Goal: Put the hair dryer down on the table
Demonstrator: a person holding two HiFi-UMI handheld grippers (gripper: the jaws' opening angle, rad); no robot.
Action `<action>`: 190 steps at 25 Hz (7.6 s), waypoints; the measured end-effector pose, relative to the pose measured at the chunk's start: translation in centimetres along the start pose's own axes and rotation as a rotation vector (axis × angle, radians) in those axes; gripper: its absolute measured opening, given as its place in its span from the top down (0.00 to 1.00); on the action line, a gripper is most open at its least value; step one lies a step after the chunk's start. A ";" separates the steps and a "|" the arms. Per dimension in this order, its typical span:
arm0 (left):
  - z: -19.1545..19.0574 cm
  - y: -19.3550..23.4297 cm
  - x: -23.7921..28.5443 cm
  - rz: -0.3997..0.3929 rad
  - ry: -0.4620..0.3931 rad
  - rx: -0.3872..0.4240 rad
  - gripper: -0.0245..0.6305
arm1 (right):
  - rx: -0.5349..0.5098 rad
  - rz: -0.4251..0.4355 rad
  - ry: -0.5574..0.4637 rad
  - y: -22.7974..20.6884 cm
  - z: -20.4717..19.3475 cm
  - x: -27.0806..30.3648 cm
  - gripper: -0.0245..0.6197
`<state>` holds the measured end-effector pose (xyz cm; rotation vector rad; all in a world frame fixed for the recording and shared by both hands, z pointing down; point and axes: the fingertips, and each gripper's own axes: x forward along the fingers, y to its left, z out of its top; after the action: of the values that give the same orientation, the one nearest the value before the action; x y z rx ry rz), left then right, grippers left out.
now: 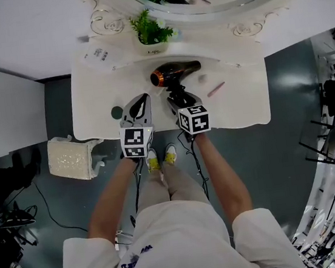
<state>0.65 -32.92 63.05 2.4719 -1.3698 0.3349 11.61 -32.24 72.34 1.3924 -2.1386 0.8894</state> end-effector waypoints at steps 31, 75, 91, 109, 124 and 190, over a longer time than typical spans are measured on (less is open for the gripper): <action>-1.2 0.8 0.2 0.009 0.027 -0.009 0.95 | 0.054 -0.042 0.147 -2.3 -2.8 2.6 0.55; -1.7 -1.3 -3.5 -0.011 0.075 -0.038 0.95 | 0.019 -0.091 0.161 -1.9 -2.6 0.9 0.45; 11.6 -4.6 -8.5 -0.037 -0.094 0.074 0.95 | -0.057 -0.015 -0.311 6.1 12.8 -14.4 0.45; 26.5 -8.4 -11.1 -0.051 -0.365 0.178 0.95 | -0.235 0.112 -0.691 12.0 26.5 -28.3 0.45; 26.1 -8.4 -12.6 -0.022 -0.366 0.169 0.95 | -0.255 0.119 -0.692 12.3 26.4 -29.2 0.52; 24.2 -8.8 -12.2 -0.046 -0.331 0.143 0.95 | -0.238 0.021 -0.677 9.9 24.4 -30.2 0.95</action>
<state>3.21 -27.75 35.11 2.7677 -1.4512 0.0117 14.24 -27.56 32.59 1.7049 -2.6270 0.1450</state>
